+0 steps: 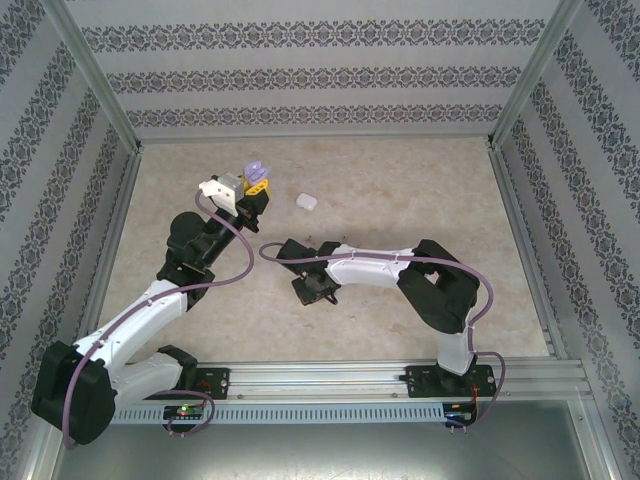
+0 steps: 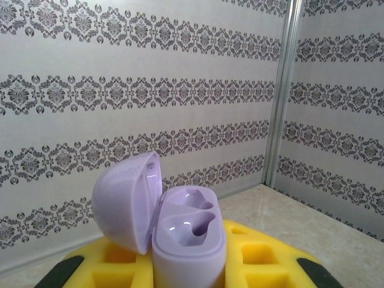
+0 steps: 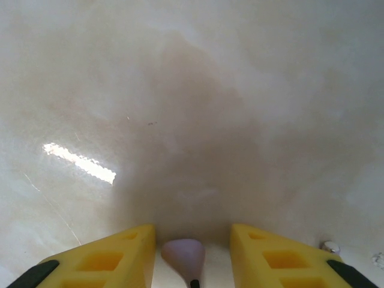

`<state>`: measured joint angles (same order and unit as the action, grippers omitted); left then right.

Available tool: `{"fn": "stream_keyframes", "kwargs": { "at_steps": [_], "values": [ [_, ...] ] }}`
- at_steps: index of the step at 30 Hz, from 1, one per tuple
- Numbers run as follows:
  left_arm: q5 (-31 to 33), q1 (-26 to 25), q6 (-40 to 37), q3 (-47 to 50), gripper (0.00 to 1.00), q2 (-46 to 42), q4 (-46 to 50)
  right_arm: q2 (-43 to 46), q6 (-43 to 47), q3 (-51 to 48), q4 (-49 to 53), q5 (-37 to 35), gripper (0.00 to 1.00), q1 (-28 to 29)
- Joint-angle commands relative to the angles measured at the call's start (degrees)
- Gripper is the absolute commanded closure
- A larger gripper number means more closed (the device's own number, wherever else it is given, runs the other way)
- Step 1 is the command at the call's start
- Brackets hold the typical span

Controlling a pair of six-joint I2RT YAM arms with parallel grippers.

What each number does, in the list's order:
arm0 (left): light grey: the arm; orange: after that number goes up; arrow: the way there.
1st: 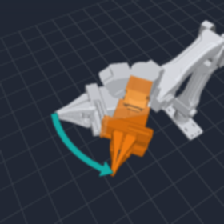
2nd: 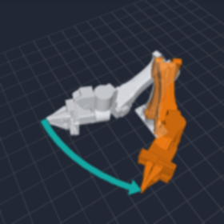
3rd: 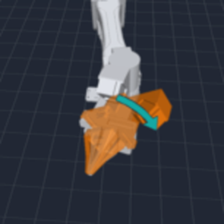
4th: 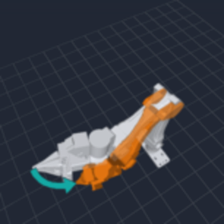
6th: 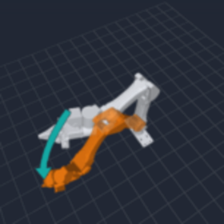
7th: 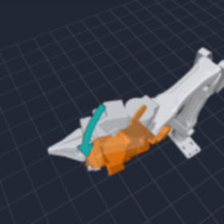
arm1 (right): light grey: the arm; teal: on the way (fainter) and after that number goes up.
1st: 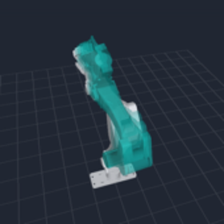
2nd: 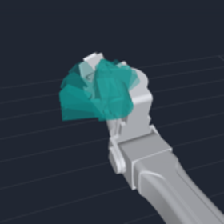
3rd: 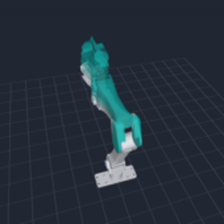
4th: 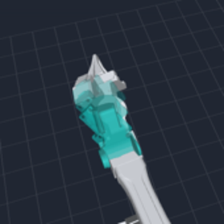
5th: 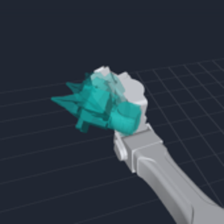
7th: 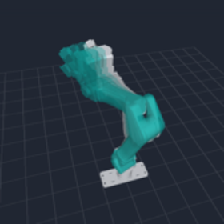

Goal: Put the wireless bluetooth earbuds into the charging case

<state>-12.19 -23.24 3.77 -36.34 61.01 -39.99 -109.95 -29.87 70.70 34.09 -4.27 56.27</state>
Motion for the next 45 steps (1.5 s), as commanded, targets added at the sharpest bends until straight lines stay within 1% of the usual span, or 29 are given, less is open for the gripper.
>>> {"fn": "stream_keyframes", "kwargs": {
  "at_steps": [1,7,13,17,21,27,30,33,37,40,45],
  "values": [
    [-1.31,-0.45,0.42,-0.41,1.00,0.15,-2.73,0.86,-1.01,-1.85,3.40,-1.19,0.63,1.03],
    [-1.49,-0.41,0.54,-0.52,1.00,0.31,-2.73,0.70,-1.03,-1.86,3.36,-1.25,0.68,1.11],
    [-1.82,-0.44,0.79,-0.59,1.00,0.58,-2.63,1.01,-0.84,-1.49,3.36,-1.89,0.77,1.10],
    [-2.55,-0.44,0.36,-0.59,1.00,0.95,-2.79,2.72,-0.97,-1.44,3.75,-3.62,0.77,0.90],
    [-4.70,-0.44,-0.64,-0.36,1.00,1.55,-4.29,6.55,-0.81,-1.91,3.83,-5.01,0.78,0.03],
    [-9.46,-0.40,-3.02,-0.70,1.00,3.15,-5.53,15.83,0.51,-2.08,4.25,-6.42,0.78,-3.42],
    [-12.88,-0.44,-3.87,-0.38,1.00,4.64,-8.24,21.04,2.16,-0.82,4.84,-6.74,0.78,-6.37],
    [-17.72,-0.68,-5.36,-0.11,1.00,6.24,-11.79,25.93,4.35,1.43,5.37,-6.42,0.78,-10.06],
    [-22.44,-1.93,-8.37,-1.48,1.00,7.83,-11.56,31.45,7.26,5.68,4.61,-4.90,0.78,-15.06],
    [-23.24,-3.81,-12.68,-2.20,1.00,8.67,-10.07,33.93,10.30,9.54,3.41,-4.10,0.78,-16.92],
    [-21.90,-6.65,-17.95,-3.11,1.00,10.18,-9.13,36.43,14.43,14.22,0.76,-2.41,0.77,-17.32]
  ]
}}
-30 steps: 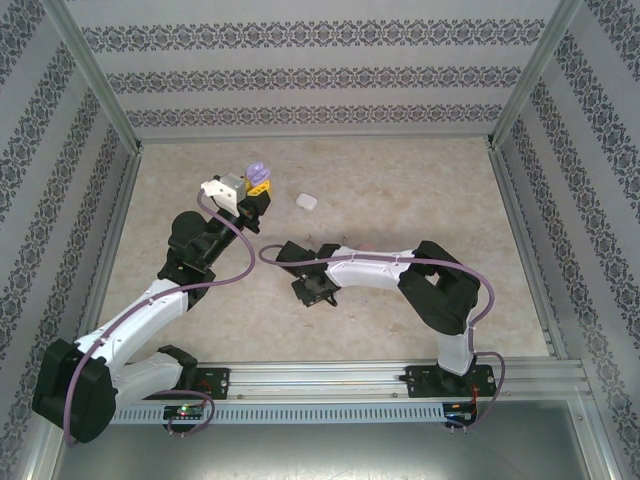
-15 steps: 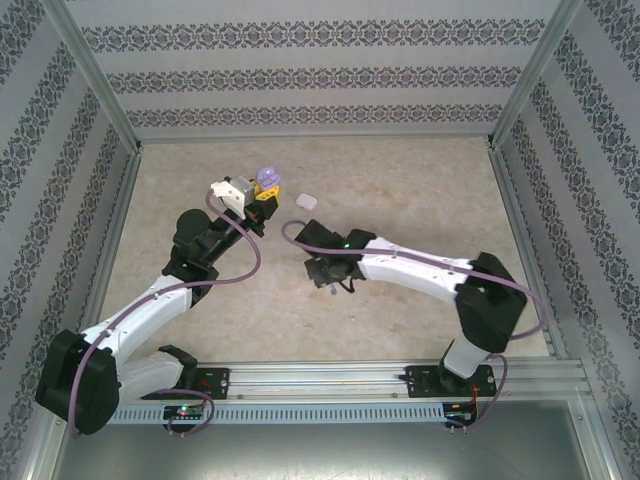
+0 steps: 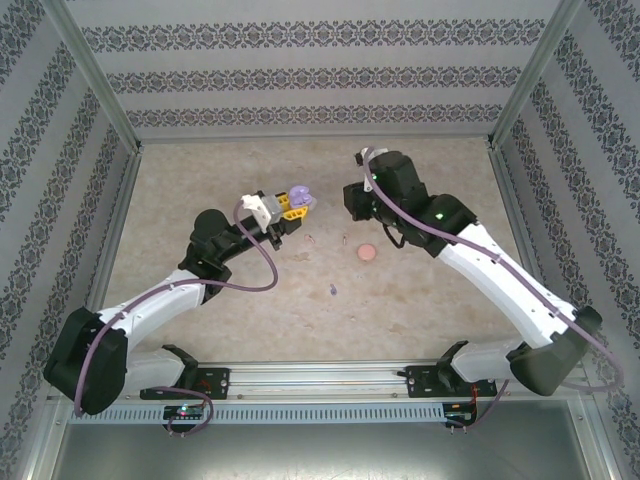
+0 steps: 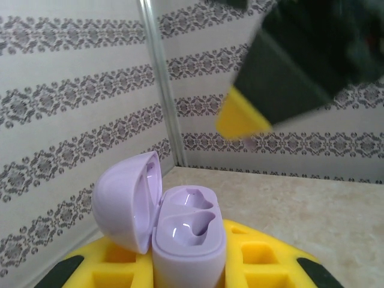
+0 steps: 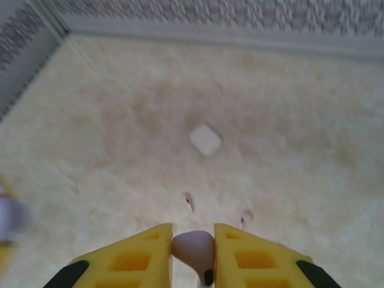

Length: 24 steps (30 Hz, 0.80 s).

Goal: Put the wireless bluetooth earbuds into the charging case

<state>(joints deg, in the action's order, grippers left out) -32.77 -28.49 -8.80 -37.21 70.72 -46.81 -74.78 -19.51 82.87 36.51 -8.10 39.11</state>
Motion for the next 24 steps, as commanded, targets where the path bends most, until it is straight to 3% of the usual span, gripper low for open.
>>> {"fn": "stream_keyframes", "kwargs": {
  "at_steps": [1,9,24],
  "values": [
    [-0.86,-2.01,-6.06,-2.44,1.00,0.86,-2.37,1.93,4.68,2.29,-2.67,2.51,0.77,-0.07],
    [-0.12,-4.73,-5.72,-2.91,1.00,3.46,-7.39,7.06,8.81,-3.12,-13.13,11.87,0.76,1.29],
    [-1.16,-5.87,-1.54,-3.88,1.00,5.78,-11.91,9.38,9.08,-12.88,-23.24,12.05,0.76,5.89]
  ]
}}
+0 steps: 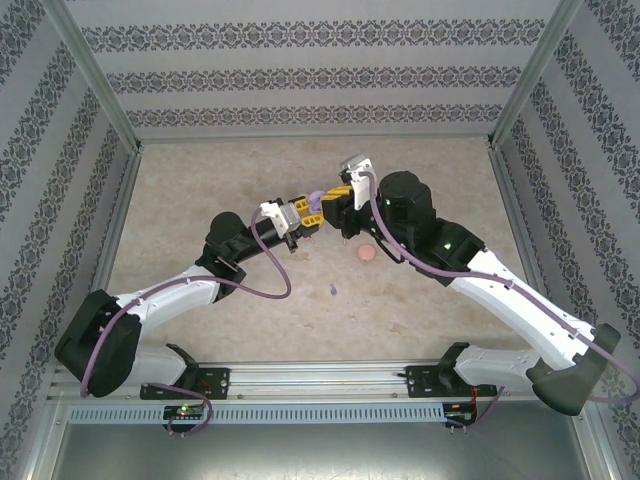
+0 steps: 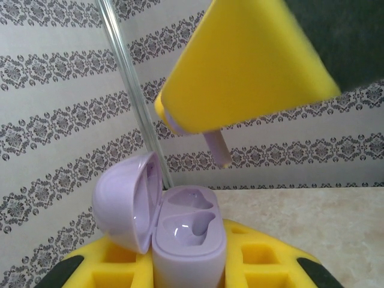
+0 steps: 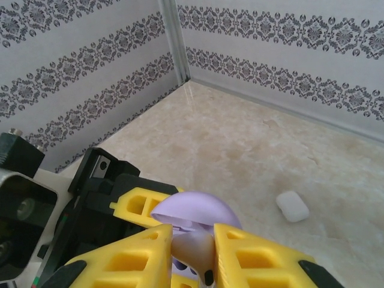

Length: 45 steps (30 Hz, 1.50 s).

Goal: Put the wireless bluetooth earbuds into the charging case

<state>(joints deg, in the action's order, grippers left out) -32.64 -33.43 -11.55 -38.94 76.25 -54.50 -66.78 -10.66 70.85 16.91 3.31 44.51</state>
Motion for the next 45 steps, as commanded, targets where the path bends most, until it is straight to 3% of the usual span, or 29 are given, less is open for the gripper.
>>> {"fn": "stream_keyframes", "kwargs": {
  "at_steps": [1,33,45],
  "values": [
    [-1.41,-1.01,1.27,-2.18,1.00,0.38,-4.12,1.35,0.06,-0.97,-3.76,0.70,0.76,0.54],
    [-1.83,-1.55,1.33,-2.95,1.00,0.55,-2.49,-1.24,-2.71,-3.56,-6.32,1.77,0.78,1.63],
    [-0.75,-1.56,2.06,-3.34,1.00,0.48,-2.59,0.68,-3.12,-7.16,-7.72,-1.59,0.78,1.59]
  ]
}}
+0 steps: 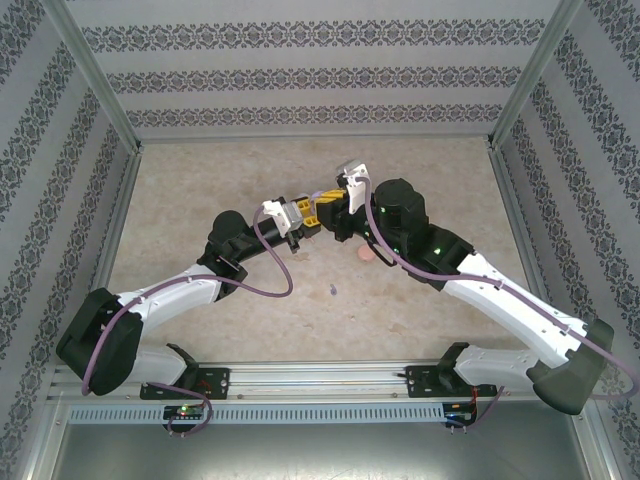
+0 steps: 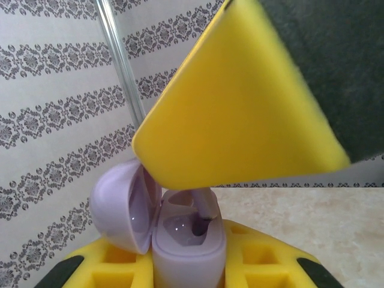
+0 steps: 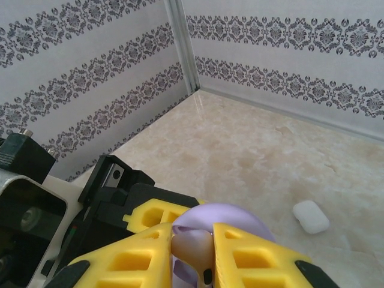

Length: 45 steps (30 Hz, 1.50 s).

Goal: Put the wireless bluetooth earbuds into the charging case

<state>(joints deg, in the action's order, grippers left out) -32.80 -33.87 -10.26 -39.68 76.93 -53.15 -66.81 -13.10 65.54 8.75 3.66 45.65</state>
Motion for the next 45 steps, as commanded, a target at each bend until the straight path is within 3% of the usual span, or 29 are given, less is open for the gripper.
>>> {"fn": "stream_keyframes", "kwargs": {
  "at_steps": [1,10,19,31,35,40,45],
  "values": [
    [-0.57,-1.11,0.77,-2.64,1.00,-0.26,-3.77,0.79,-0.74,-1.98,0.29,-2.10,0.78,0.33],
    [-0.95,-1.11,1.29,-3.23,1.00,-0.42,-3.23,0.02,-0.66,-2.22,-0.41,-1.92,0.79,0.23],
    [-0.99,-1.12,1.74,-3.53,1.00,-0.83,-2.81,0.27,1.44,-4.72,-3.35,-6.35,0.80,0.67],
    [-0.16,-1.11,2.80,-4.61,1.00,-0.44,-1.53,-3.15,4.28,-3.51,0.21,-3.79,0.78,2.10],
    [-0.03,-1.07,2.79,-4.57,1.00,-0.22,-0.86,-3.00,3.18,-2.49,0.66,-6.24,0.71,2.08],
    [0.19,-1.20,3.14,-4.29,1.00,0.03,-0.88,-2.13,0.96,0.13,1.45,-8.56,0.49,1.57],
    [0.28,-1.20,3.24,-4.24,1.00,0.31,-0.82,-0.55,-1.96,2.27,2.03,-8.09,0.38,-0.01]
  ]
}}
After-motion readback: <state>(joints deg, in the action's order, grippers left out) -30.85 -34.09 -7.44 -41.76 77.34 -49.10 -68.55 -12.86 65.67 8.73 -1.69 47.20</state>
